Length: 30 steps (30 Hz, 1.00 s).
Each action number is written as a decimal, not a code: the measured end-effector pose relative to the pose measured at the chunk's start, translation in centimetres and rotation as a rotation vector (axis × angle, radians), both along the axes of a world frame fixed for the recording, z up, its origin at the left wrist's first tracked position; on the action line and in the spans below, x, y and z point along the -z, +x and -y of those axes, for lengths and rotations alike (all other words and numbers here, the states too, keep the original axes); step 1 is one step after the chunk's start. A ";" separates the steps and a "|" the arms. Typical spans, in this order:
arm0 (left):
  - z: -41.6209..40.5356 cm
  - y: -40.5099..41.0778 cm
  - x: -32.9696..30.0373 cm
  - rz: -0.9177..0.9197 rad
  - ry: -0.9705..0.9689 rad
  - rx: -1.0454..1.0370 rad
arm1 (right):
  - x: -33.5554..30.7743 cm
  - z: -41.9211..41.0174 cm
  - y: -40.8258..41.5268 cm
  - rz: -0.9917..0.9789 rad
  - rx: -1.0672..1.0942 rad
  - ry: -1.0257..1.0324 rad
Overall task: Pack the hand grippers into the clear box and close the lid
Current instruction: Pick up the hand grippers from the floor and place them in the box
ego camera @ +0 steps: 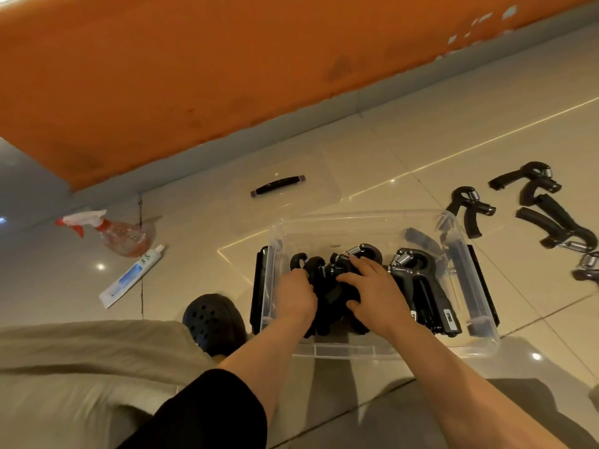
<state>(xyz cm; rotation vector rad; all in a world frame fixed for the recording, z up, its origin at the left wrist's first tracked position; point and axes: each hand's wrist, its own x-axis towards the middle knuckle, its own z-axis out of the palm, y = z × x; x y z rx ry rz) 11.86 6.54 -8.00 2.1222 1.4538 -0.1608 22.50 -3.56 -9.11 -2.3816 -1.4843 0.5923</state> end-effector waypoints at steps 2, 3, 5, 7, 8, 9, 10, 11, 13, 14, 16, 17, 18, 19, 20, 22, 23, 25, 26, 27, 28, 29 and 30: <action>0.0 0.0 0.1 0.004 0.016 -0.011 | -0.1 0.1 0.0 -0.018 -0.012 -0.010; 0.1 -0.1 0.1 0.006 0.018 -0.024 | -0.2 0.2 0.0 -0.034 -0.016 -0.013; 0.6 -0.1 0.1 0.011 0.014 -0.065 | -0.6 0.6 0.1 -0.083 -0.002 -0.004; 1.4 0.1 -0.3 0.040 0.032 -0.111 | -1.0 1.3 0.5 -0.136 0.037 0.009; 1.9 0.3 -0.8 0.066 0.065 -0.119 | -1.3 1.9 0.8 -0.155 0.055 0.016; 2.4 0.8 -1.5 0.100 0.113 -0.114 | -1.8 2.5 1.1 -0.164 0.071 0.022; 3.1 1.4 -2.2 0.141 0.160 -0.098 | -2.1 3.1 1.6 -0.160 0.089 0.042; 3.8 2.0 -3.0 0.184 0.189 -0.083 | -2.6 3.8 2.0 -0.151 0.104 0.071; 5.5 3.7 -4.6 0.258 0.179 -0.072 | -4.0 5.5 2.8 -0.111 0.117 0.149; 6.5 4.7 -5.3 0.291 0.164 -0.072 | -4.6 6.4 3.3 -0.081 0.118 0.190; 9.0 6.9 -6.4 0.352 0.159 -0.050 | -5.8 8.7 4.4 -0.028 0.131 0.294; 10.5 8.0 -6.8 0.385 0.165 -0.026 | -6.6 10.2 5.0 -0.014 0.140 0.348; 12.2 9.1 -7.3 0.422 0.167 -0.001 | -7.4 11.8 5.7 -0.023 0.153 0.357; 14.0 10.2 -7.6 0.456 0.159 0.025 | -8.4 13.4 6.2 -0.065 0.191 0.350; 15.9 11.3 -7.8 0.482 0.144 0.054 | -8.5 15.2 7.0 -0.108 0.214 0.324; 19.4 13.4 -8.2 0.517 0.105 0.109 | -7.9 18.7 9.1 -0.122 0.321 0.266; 21.1 14.5 -8.2 0.523 0.088 0.134 | -7.8 20.5 10.1 -0.117 0.375 0.238; 24.3 16.7 -8.0 0.518 0.058 0.162 | -7.0 23.9 12.2 -0.102 0.478 0.206; 25.9 17.6 -7.8 0.513 0.042 0.162 | -6.5 25.5 13.2 -0.098 0.515 0.192; 27.4 18.5 -7.5 0.507 0.027 0.160 | -6.3 27.0 14.0 -0.106 0.548 0.184; 28.8 19.3 -7.1 0.496 0.017 0.166 | -6.0 28.4 15.0 -0.113 0.575 0.186; 30.0 20.2 -6.7 0.485 0.010 0.176 | -5.8 29.6 15.8 -0.128 0.600 0.187; 31.2 20.9 -6.3 0.473 0.006 0.189 | -5.5 30.8 16.7 -0.142 0.626 0.195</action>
